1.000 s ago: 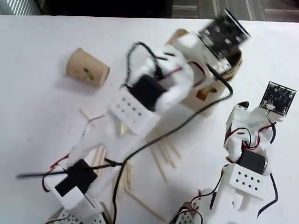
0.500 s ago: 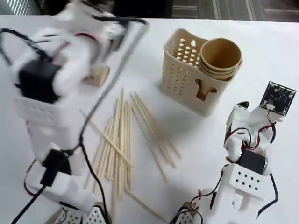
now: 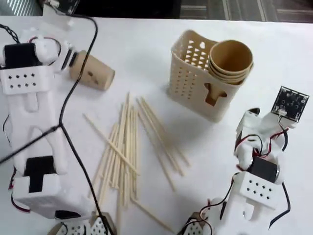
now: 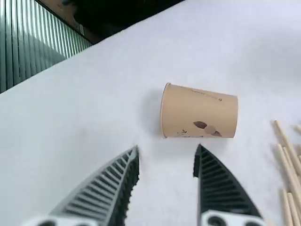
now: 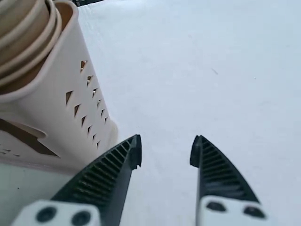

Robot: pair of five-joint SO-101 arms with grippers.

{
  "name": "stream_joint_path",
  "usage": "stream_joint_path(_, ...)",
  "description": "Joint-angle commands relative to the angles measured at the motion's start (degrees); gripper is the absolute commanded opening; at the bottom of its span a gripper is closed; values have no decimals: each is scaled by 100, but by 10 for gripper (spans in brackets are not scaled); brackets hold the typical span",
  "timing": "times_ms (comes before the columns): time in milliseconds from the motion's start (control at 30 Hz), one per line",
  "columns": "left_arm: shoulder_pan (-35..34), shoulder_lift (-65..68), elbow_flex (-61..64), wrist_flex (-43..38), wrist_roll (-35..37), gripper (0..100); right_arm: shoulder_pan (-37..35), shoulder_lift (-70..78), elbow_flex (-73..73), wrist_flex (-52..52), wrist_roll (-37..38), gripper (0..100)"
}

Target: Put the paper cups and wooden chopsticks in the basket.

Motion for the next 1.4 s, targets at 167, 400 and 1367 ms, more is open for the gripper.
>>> stream_joint_path(167, -541, -22, 1055, -1732, -53, 221, 4, -84, -62, -92, -53, 180)
stream_joint_path(400, -602, 101, 2479, -4237, -53, 155, 4, -84, -62, -92, -53, 180)
stream_joint_path(1367, 514, 2387, -826, -26, -870, 139, 4, -84, -70, -101, -53, 180)
